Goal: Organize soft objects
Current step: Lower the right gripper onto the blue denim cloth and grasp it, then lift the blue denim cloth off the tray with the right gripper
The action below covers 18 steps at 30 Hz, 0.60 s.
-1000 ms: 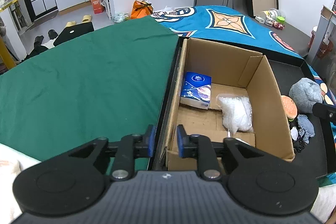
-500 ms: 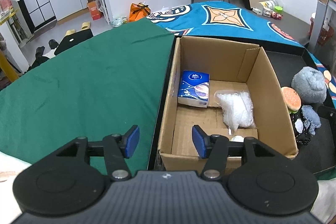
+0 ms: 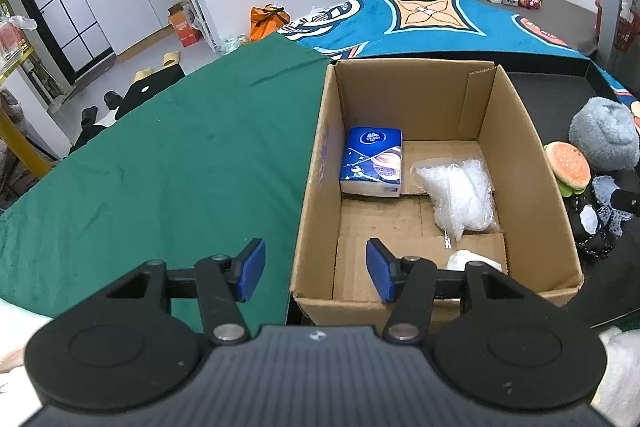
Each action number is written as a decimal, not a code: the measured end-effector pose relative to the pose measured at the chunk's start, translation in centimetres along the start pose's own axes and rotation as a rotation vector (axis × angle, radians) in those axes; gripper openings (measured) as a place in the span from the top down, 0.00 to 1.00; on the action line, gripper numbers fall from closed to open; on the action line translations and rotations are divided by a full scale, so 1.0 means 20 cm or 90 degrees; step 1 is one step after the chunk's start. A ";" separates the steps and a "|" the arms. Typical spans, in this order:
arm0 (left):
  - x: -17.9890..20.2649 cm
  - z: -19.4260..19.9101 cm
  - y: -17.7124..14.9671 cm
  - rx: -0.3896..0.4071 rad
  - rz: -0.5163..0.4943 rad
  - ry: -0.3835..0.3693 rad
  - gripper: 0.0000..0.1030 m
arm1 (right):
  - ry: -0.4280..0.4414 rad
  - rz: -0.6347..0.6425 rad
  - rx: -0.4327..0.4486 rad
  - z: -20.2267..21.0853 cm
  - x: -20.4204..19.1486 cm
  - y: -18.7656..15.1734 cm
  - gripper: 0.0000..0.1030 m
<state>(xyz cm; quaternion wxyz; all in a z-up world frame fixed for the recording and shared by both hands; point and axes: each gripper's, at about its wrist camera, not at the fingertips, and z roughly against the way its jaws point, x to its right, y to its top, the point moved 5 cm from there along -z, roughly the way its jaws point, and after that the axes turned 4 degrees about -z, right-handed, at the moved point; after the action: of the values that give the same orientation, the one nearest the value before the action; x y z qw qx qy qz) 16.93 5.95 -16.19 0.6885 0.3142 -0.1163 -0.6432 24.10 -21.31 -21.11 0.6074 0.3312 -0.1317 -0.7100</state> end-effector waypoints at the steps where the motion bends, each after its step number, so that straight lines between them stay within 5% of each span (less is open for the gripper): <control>1: 0.00 0.00 0.00 -0.002 -0.001 0.003 0.47 | -0.003 -0.004 0.000 -0.01 0.01 0.00 0.45; 12: 0.05 -0.03 0.01 -0.023 -0.028 0.035 0.47 | -0.006 0.001 0.000 -0.08 0.06 0.01 0.40; 15: 0.05 -0.03 0.02 -0.025 -0.028 0.037 0.47 | -0.009 0.021 -0.007 -0.07 0.04 0.00 0.66; 18: 0.05 -0.02 0.02 -0.026 -0.024 0.039 0.47 | -0.018 0.033 -0.012 -0.06 0.04 0.00 0.71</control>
<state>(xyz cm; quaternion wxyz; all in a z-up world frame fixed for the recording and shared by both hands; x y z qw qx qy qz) 17.66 5.15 -16.57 0.6856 0.3219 -0.0765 -0.6484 24.74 -21.77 -22.22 0.6267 0.3117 -0.1424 -0.6998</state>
